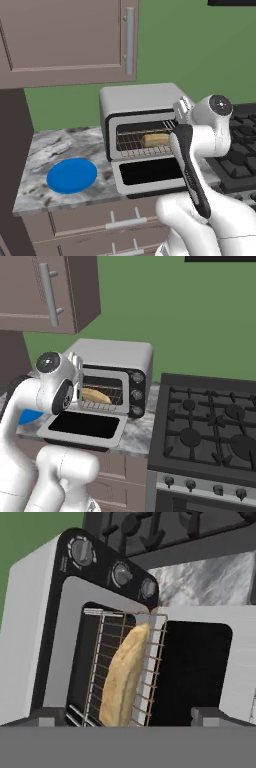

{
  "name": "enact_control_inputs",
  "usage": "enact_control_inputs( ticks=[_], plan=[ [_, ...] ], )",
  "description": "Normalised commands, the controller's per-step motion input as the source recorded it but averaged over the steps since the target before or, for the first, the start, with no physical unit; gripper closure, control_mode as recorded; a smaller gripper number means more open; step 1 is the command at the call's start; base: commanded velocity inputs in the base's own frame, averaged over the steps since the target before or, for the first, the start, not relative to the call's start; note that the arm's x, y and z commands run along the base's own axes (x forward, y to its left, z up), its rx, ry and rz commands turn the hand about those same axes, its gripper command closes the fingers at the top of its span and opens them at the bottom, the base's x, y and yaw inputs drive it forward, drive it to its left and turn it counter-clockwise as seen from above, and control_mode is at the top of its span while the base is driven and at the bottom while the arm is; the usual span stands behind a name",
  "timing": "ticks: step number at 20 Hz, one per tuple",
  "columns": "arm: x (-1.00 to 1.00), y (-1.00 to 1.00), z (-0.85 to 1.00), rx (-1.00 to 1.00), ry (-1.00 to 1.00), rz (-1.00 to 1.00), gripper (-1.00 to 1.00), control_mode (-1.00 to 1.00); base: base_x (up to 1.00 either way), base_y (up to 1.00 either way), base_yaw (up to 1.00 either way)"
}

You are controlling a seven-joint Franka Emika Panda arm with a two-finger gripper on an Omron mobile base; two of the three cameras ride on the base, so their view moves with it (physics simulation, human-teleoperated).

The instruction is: Pull the toaster oven rack outwards. Pick up the baguette from the plate and place it on the toaster oven rack. Close the toaster oven door fully and set the temperature to the lowest setting.

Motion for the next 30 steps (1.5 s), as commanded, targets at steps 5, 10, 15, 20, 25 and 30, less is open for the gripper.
enact_control_inputs(
  ticks=[5,10,15,20,25,30],
  plan=[
    [-0.08,-0.41,0.45,-0.21,0.33,0.43,-1.0,-1.0,0.0,0.0,0.0],
    [-0.07,-0.04,0.09,-0.32,0.46,0.42,-1.0,-1.0,0.0,0.0,0.0],
    [-0.17,0.34,-0.6,-0.42,0.39,0.37,-1.0,-1.0,0.0,0.0,0.0],
    [-0.14,0.18,-0.63,-0.09,0.04,0.24,-1.0,-1.0,0.0,0.0,0.0],
    [0.04,0.1,-0.51,0.16,-0.04,0.14,-1.0,-1.0,0.0,0.0,0.0],
    [0.0,0.0,-0.41,0.05,-0.15,0.18,-1.0,-1.0,0.0,0.0,0.0]
  ],
)
